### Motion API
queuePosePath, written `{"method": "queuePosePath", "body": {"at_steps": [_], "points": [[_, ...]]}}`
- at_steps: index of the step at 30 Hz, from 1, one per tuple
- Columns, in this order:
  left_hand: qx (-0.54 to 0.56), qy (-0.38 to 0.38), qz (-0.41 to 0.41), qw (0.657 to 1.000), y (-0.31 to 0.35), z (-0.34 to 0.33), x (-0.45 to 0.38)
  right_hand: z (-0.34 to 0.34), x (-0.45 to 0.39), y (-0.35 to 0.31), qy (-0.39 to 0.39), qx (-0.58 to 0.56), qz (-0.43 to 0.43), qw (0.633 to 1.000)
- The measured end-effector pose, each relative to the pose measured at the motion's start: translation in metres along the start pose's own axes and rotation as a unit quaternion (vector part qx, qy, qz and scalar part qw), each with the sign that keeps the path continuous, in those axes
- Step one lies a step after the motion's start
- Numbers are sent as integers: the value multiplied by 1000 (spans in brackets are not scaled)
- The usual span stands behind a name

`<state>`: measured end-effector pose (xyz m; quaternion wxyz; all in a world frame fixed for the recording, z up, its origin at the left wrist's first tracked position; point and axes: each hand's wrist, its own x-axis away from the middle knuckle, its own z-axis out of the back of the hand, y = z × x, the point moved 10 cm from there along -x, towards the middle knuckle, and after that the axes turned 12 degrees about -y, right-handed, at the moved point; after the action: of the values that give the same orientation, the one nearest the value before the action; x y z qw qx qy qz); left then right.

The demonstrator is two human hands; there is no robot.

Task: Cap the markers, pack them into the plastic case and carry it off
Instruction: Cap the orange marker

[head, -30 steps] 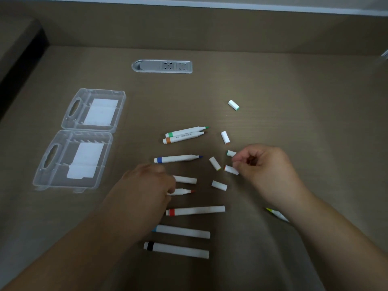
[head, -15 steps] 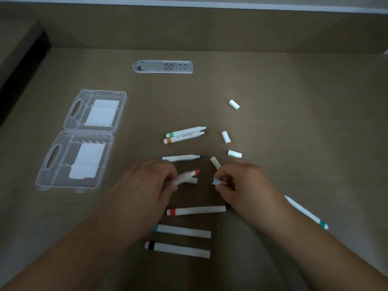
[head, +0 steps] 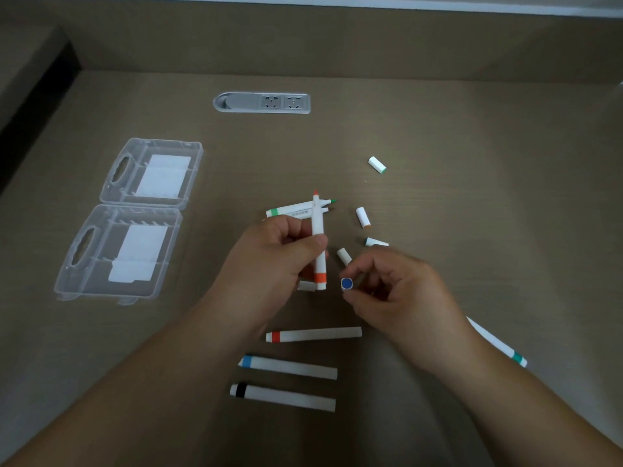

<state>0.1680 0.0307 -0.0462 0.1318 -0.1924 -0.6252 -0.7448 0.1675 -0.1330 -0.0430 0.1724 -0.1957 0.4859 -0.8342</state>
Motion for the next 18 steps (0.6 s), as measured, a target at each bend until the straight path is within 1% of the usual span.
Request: {"method": "queuePosePath", "body": {"at_steps": [1,2,4,5,7,9,13,14,16,18], "points": [[0,-1,3,1000,-3,0,0,1,0,2,0,31,-4,999],[1,-2,4,1000,-4,-1,0,1,-1,4,-4,88,-1,996],[5,-2,4,1000,-7,-1,0,-6,-4,5,-30,222,16,974],[5,-1,4,1000,-8,0,0,-11,-5,9,-46,261,17,964],[7,1,6,1000,-10,0,0,-17,-6,17,-60,290,6,955],[14,2,5,1000,-11,1,-1,-13,-8,12,-48,299,5,953],[13,4,13,1000,-14,4,-3,14,-24,-8,52,295,9,954],[11,5,15,1000,-15,5,-3,15,-32,-7,52,313,-12,948],[10,6,15,1000,-15,5,-3,7,-46,-5,26,380,-56,923],[8,6,12,1000,-14,4,-3,-5,-56,-5,-3,436,-67,897]]}}
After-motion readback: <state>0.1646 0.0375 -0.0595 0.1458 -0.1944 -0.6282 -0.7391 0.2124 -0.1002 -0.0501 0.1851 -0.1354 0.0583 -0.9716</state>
